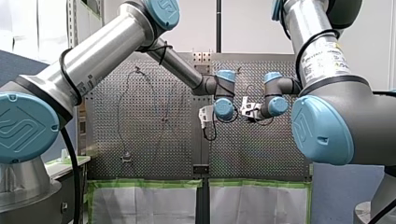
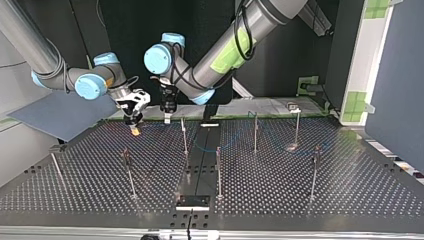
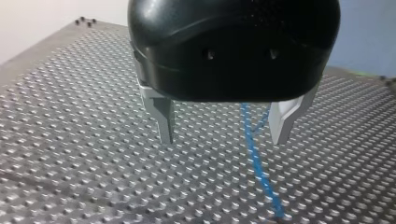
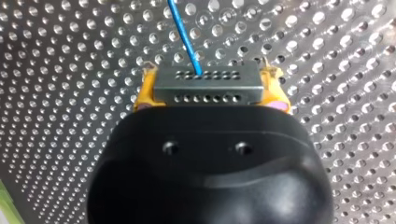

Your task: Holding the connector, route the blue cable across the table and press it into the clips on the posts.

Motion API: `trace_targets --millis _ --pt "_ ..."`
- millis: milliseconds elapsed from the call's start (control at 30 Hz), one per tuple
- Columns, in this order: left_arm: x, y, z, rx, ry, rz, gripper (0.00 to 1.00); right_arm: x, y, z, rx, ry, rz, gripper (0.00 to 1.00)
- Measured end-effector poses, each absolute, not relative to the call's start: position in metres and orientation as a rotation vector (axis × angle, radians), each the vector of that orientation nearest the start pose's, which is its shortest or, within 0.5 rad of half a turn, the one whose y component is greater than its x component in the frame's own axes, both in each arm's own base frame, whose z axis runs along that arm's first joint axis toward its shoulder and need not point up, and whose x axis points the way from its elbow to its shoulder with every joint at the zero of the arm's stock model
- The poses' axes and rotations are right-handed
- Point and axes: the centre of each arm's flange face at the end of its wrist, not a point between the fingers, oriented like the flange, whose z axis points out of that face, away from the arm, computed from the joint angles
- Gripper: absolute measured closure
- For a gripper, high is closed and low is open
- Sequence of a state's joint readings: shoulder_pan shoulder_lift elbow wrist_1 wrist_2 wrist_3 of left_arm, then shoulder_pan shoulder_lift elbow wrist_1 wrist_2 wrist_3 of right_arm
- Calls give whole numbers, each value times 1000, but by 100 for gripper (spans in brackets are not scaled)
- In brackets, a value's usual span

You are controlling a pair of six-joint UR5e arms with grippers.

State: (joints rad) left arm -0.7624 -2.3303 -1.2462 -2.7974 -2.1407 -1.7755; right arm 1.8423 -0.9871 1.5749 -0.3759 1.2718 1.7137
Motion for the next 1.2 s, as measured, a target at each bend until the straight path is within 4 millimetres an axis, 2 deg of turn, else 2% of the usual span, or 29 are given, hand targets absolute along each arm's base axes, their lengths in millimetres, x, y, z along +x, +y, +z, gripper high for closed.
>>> trace_targets --millis 100,300,533,833,1200 --pt "470 -564 202 24 1649 -284 0 325 -567 182 -2394 1641 -2185 100" --pt "475 -573 189 18 1678 -269 0 324 -567 182 -2393 1644 -2185 100" --pt "488 -583 173 -68 1648 -272 0 323 -568 182 -2391 1647 -2186 100" --pt "501 -596 183 -146 1589 -294 0 322 -568 182 -2391 1647 -2186 100" --pt "502 -613 152 -186 1616 -271 0 320 -570 182 -2387 1640 -2187 100"
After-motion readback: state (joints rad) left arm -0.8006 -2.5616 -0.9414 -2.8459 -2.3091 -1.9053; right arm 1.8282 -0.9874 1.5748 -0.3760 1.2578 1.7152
